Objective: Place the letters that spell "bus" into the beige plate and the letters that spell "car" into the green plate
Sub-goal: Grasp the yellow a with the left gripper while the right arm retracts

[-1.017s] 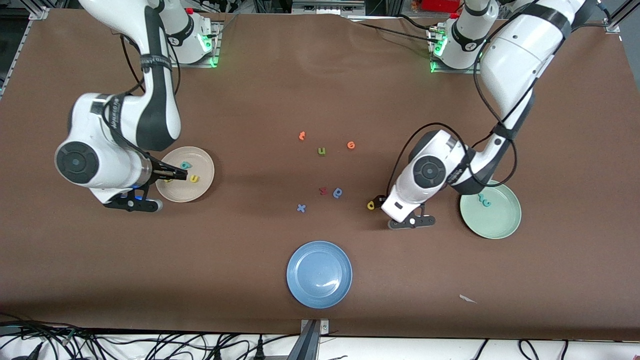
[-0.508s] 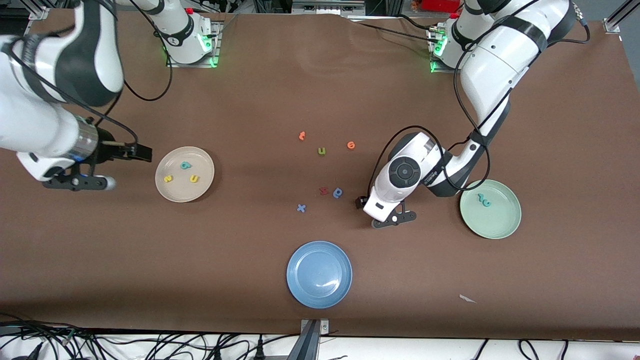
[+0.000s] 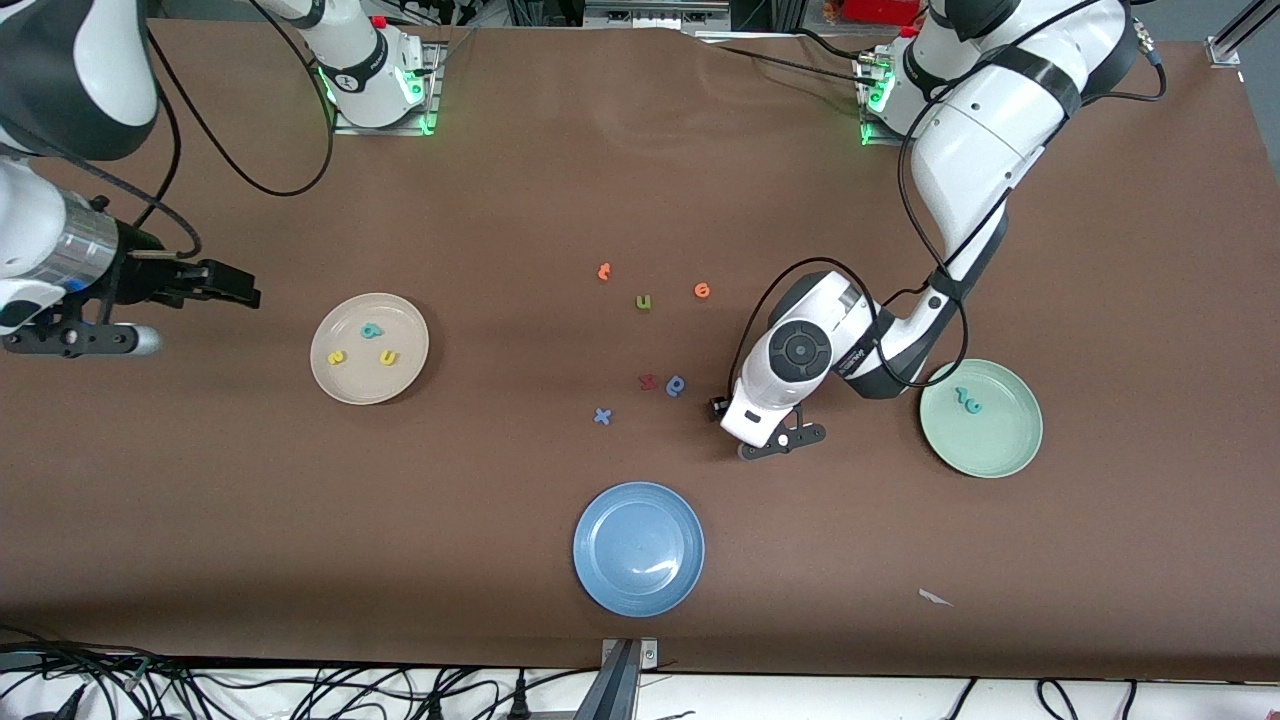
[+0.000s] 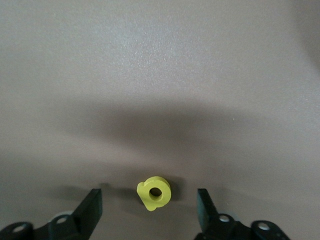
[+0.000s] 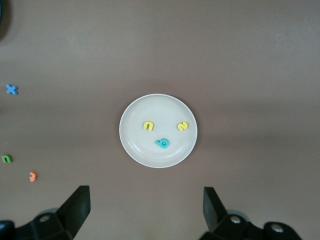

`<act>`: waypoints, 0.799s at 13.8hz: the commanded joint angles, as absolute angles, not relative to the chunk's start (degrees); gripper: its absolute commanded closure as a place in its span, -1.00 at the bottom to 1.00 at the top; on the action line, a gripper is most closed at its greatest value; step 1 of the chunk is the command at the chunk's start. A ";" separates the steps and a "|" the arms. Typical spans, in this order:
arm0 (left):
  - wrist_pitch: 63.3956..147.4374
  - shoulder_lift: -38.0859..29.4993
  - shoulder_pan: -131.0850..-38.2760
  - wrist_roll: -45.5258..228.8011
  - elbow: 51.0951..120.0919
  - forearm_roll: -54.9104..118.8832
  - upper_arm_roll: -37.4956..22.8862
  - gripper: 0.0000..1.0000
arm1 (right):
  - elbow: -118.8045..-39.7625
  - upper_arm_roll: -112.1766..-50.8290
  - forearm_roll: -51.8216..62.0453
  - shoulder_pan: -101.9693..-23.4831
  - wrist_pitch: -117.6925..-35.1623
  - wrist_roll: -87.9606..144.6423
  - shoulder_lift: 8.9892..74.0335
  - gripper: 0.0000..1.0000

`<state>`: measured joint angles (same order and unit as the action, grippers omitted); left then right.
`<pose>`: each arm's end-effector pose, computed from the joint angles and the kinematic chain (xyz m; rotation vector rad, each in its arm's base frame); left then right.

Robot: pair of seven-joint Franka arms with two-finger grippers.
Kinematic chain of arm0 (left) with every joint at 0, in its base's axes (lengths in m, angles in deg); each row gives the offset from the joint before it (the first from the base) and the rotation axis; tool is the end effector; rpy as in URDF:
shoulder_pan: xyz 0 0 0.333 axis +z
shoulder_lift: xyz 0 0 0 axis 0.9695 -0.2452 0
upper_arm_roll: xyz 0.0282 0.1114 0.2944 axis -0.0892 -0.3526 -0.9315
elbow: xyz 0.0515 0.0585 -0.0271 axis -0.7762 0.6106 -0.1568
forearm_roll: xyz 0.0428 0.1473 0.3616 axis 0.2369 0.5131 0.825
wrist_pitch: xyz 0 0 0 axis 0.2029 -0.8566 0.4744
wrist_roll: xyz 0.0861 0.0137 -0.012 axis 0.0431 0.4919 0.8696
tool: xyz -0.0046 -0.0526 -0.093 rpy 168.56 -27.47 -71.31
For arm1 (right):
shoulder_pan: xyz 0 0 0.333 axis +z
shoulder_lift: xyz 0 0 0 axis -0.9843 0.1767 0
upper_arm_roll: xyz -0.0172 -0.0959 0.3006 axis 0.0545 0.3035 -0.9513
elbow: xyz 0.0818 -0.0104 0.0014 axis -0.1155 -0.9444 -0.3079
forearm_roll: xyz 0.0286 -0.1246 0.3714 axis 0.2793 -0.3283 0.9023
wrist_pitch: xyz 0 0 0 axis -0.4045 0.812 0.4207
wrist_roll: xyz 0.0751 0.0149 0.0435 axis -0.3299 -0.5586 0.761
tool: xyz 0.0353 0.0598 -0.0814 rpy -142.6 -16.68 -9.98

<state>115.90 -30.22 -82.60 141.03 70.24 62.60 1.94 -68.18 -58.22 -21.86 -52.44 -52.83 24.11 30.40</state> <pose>0.6249 -0.3398 0.1787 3.0727 0.4492 -0.1253 0.6084 0.0308 0.5336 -3.0649 0.0329 0.1799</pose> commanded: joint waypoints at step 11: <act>115.52 -31.93 -83.98 142.84 67.53 62.07 1.18 0.15 | -76.68 -83.35 -29.45 -77.28 -55.56 23.48 18.83 -1.00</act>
<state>115.90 -31.09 -82.93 142.43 69.53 62.60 1.82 -74.79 -81.74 -28.72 -76.16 -54.82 23.74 20.23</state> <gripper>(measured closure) 0.480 0.000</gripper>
